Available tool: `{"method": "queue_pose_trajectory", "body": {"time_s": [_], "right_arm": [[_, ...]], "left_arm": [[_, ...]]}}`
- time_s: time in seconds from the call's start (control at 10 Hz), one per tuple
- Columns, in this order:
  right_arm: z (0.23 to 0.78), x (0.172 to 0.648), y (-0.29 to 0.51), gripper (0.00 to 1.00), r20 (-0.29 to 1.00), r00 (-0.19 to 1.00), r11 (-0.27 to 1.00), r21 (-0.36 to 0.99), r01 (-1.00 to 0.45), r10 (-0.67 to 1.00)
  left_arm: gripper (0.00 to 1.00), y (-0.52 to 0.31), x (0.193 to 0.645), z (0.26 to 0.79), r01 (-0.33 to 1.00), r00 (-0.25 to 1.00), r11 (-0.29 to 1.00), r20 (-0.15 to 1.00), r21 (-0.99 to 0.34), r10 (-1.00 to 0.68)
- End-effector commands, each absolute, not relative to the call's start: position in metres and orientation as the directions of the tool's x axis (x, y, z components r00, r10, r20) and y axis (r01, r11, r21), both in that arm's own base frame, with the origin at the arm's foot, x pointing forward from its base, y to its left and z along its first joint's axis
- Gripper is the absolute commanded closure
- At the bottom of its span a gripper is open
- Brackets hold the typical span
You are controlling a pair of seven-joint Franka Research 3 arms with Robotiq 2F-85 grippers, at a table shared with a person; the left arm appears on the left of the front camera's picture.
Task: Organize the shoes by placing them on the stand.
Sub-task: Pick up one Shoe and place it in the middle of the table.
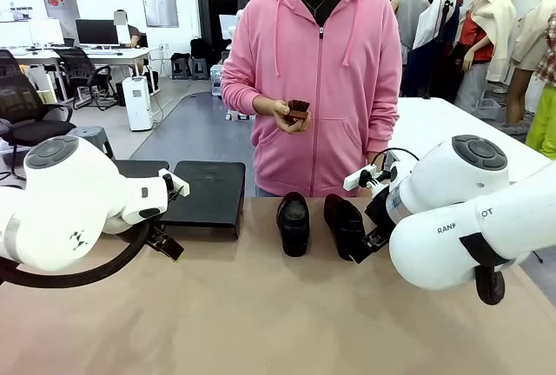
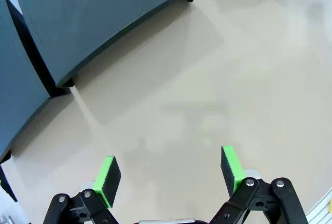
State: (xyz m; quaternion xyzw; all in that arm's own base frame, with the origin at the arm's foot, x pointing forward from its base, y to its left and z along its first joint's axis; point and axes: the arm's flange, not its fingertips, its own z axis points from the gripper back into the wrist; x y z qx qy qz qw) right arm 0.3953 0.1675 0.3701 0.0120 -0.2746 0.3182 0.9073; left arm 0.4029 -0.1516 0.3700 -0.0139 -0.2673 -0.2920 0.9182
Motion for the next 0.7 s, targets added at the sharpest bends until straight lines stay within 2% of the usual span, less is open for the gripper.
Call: {"method": "queue_pose_trajectory", "body": {"time_s": [0.0, 0.3, 0.4, 0.6], "right_arm": [[0.37, 0.395, 0.167, 0.0, 0.506, 0.647, 0.798, -0.152, -0.584, 0.57], [0.37, 0.395, 0.167, 0.0, 0.506, 0.647, 0.797, -0.153, -0.584, 0.571], [0.413, 0.358, 0.153, 0.0, 0.539, 0.652, 0.831, -0.19, -0.523, 0.534], [0.466, 0.284, 0.116, 0.0, 0.552, 0.71, 0.882, -0.111, -0.458, 0.438]], "left_arm": [[0.0, -0.152, 0.403, 0.37, 0.543, 0.686, 0.829, 0.5, 0.131, -0.529], [0.0, -0.152, 0.403, 0.37, 0.544, 0.687, 0.829, 0.499, 0.131, -0.529], [0.0, -0.145, 0.377, 0.409, 0.532, 0.717, 0.846, 0.508, 0.043, -0.477], [0.0, -0.125, 0.308, 0.481, 0.384, 0.765, 0.923, 0.562, -0.007, -0.314]]}}
